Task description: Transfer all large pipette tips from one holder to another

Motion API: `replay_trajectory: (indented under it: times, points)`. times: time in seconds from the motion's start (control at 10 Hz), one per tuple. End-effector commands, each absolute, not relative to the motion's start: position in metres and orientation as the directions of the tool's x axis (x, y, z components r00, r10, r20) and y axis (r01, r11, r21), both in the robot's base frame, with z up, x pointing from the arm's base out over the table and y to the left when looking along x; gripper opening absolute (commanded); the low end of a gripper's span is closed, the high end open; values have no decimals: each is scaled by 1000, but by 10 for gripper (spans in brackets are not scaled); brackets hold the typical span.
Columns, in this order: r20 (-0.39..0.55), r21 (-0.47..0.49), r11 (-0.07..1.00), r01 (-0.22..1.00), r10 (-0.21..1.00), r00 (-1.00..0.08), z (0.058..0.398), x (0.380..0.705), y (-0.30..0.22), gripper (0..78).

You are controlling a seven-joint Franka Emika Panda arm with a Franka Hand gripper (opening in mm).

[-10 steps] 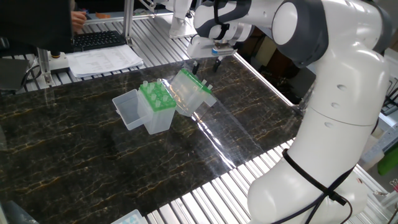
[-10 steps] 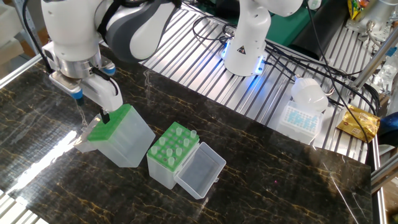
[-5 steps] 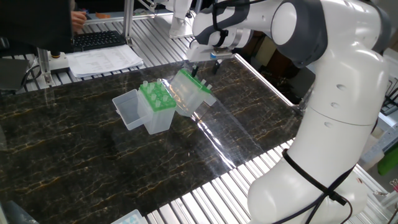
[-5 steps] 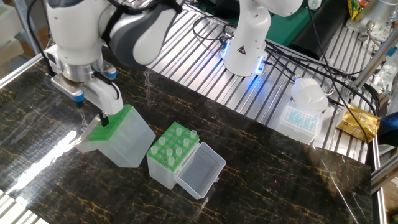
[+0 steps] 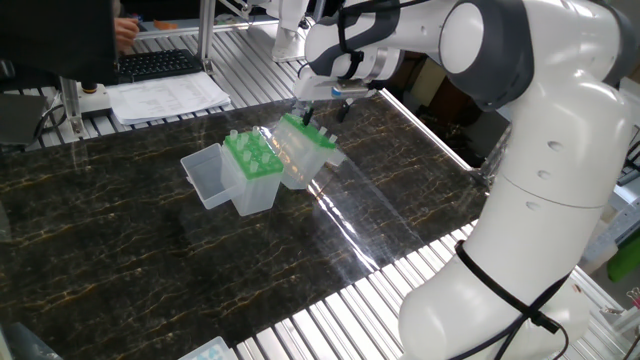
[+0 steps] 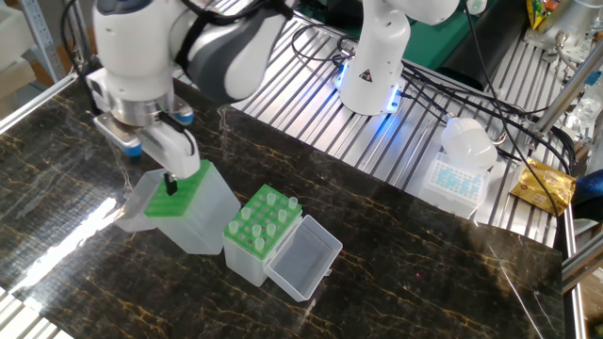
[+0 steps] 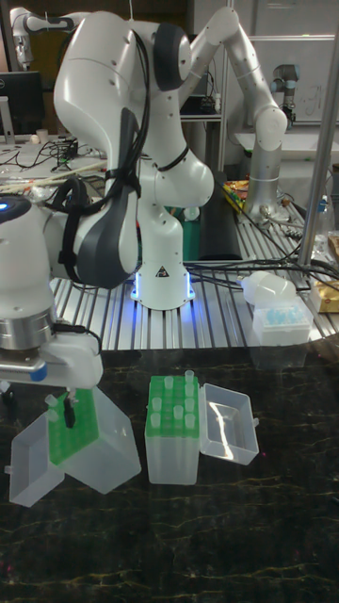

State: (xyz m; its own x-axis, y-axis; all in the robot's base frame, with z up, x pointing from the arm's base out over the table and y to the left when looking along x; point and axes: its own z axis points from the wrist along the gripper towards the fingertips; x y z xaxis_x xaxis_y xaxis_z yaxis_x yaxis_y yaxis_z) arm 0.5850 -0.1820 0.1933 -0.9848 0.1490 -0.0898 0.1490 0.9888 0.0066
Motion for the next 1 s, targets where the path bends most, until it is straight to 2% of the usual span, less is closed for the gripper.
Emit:
replay_trajectory:
  times: [0.1, 1.0]
  points:
    - [-83, 10, 982, 189, 189, -978, 201, 577, -170, 774]
    - [-83, 17, 960, 278, 278, -957, 211, 554, -138, 774]
